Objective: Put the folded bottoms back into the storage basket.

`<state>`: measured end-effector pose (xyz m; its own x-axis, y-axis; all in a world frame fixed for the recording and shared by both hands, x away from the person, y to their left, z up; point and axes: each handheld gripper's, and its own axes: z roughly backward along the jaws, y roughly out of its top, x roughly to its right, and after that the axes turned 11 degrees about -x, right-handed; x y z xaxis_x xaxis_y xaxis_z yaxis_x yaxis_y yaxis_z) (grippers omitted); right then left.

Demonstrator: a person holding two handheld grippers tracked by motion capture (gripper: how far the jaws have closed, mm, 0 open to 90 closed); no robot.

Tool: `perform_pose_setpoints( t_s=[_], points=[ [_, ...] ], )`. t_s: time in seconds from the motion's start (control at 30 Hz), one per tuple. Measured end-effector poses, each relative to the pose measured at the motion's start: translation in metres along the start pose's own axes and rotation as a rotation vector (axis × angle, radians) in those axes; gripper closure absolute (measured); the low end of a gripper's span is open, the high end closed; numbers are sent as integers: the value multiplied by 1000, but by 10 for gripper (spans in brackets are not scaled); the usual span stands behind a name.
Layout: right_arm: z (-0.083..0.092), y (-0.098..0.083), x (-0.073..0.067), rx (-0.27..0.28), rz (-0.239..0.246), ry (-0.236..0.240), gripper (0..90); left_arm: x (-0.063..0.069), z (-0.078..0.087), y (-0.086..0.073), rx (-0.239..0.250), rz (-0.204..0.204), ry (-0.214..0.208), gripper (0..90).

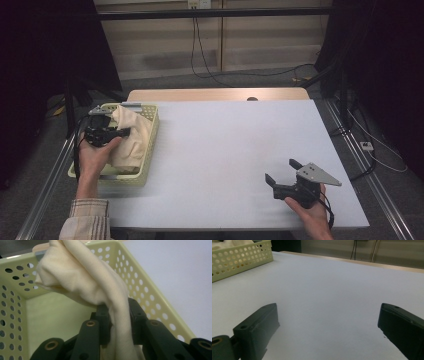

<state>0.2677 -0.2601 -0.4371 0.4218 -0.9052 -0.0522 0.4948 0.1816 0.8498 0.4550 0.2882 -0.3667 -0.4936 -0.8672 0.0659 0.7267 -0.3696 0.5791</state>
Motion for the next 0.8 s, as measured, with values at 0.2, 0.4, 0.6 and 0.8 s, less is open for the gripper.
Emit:
perform_pose_setpoints(
  t_s=[0.2, 0.4, 0.6, 0.8],
  points=[
    [0, 0, 0, 0, 2, 3, 30, -5, -4, -2, -18, 3, 37, 741],
    [0, 0, 0, -1, 1, 0, 30, -10, -7, -4, -20, 27, 32, 738],
    [0, 0, 0, 0, 4, 4, 31, -14, -11, -6, -30, 36, 44, 736],
    [0, 0, 0, -2, 2, 1, 31, -15, -12, -5, -17, 53, -3, 738]
  ],
)
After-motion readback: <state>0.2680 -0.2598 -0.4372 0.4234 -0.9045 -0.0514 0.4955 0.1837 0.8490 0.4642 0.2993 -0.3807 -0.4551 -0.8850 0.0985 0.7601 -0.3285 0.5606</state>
